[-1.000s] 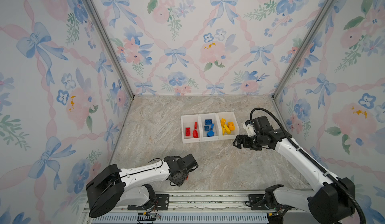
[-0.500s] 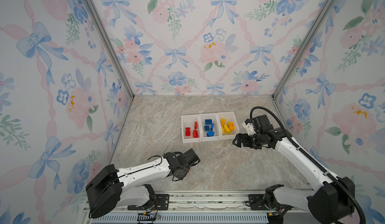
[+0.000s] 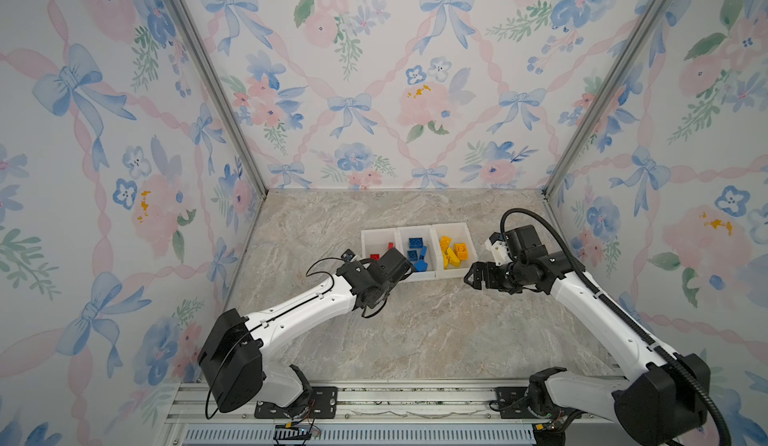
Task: Sort the legos into containers by color
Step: 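Carry the red brick with the left gripper over the red compartment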
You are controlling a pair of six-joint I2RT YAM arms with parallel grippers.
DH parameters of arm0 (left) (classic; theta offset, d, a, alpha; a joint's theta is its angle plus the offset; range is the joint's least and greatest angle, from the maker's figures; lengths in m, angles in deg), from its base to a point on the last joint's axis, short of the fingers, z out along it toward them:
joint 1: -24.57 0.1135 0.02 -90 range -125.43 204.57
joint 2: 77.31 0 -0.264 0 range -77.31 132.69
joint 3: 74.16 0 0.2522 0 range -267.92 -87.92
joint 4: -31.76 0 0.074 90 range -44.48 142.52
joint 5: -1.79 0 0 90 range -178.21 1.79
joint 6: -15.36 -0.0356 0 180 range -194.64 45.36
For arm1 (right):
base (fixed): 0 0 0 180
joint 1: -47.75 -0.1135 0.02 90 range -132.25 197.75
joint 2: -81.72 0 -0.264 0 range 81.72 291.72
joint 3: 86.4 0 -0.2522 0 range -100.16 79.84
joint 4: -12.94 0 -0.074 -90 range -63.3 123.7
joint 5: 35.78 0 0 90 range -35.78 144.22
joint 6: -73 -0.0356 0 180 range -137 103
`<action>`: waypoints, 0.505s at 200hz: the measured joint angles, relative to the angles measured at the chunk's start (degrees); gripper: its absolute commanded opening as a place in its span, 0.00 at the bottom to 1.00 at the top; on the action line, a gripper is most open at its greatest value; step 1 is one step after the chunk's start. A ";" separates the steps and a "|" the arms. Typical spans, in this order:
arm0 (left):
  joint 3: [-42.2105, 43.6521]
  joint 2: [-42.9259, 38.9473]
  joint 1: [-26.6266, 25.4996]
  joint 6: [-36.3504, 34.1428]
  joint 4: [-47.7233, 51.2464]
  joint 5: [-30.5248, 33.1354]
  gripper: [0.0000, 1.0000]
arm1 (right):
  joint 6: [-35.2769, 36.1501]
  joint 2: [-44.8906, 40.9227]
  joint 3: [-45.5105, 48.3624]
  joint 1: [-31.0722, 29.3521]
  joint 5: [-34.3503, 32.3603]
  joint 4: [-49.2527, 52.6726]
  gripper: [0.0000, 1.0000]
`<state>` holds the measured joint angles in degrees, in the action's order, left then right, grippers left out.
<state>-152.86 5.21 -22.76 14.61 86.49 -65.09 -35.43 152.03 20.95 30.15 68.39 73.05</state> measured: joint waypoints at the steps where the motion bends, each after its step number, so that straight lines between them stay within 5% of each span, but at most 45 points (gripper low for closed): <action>1: -0.31 0.24 0.20 -0.28 0.02 0.04 0.16 | 0.00 0.00 -0.02 0.00 0.00 0.00 0.97; 101: -17.84 18.67 9.94 -31.04 0.33 -1.33 0.15 | -0.48 -1.09 -0.13 0.31 -0.68 0.02 0.97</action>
<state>-170.70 23.88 -12.81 -16.42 86.82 -66.42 -35.91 150.93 20.82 30.45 67.72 73.07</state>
